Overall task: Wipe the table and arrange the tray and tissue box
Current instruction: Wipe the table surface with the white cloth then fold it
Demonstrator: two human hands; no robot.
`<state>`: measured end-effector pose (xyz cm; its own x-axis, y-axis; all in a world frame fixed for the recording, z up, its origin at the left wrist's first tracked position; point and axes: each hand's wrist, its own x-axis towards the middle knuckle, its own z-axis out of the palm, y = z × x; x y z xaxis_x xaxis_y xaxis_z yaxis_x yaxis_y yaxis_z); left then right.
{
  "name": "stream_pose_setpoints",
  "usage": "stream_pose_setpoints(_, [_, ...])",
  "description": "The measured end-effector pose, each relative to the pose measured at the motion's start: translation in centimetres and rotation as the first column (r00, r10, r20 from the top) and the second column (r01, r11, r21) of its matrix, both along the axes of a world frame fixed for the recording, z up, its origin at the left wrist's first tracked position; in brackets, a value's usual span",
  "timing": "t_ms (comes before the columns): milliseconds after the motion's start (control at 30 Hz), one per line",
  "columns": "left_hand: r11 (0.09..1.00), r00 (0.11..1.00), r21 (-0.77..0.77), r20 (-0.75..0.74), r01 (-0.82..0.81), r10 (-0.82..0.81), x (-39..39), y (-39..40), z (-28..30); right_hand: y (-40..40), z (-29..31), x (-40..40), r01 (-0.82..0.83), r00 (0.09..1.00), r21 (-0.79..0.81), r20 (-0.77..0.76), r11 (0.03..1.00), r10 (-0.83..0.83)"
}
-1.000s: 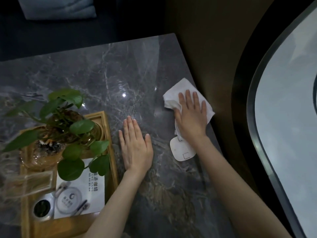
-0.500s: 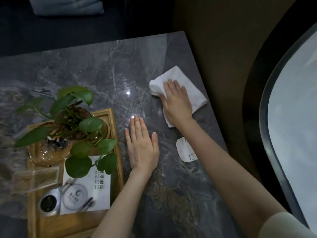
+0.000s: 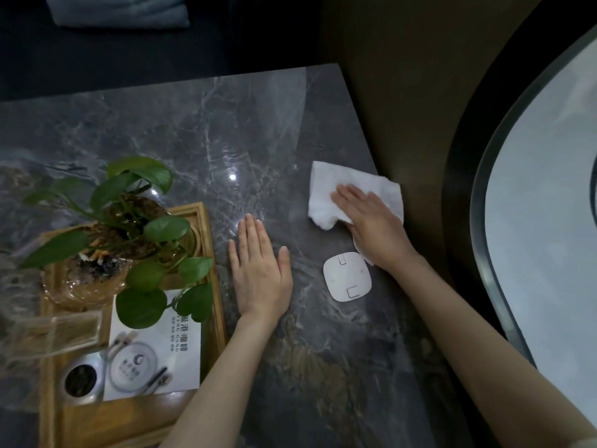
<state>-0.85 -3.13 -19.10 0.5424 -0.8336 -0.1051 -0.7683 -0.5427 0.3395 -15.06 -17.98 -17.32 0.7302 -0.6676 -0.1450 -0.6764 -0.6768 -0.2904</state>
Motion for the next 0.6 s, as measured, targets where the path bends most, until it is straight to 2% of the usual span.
stream_pose_setpoints(300, [1.000,1.000,-0.001,-0.005,0.002,-0.002,0.0,0.0,-0.1,-2.0,-1.0,6.2,0.179,0.983,0.008,0.049,0.984,-0.180])
stream_pose_setpoints(467, [1.000,1.000,0.008,0.005,0.011,-0.011,0.1,0.0,0.0,0.6,-0.5,5.9,0.021,0.994,0.011,0.111,1.000,-0.022])
stream_pose_setpoints(600, [0.998,0.999,0.049,0.002,0.041,-0.041,0.1,0.1,0.4,2.0,1.3,4.1,-0.025,0.999,0.176,0.034,0.984,0.019])
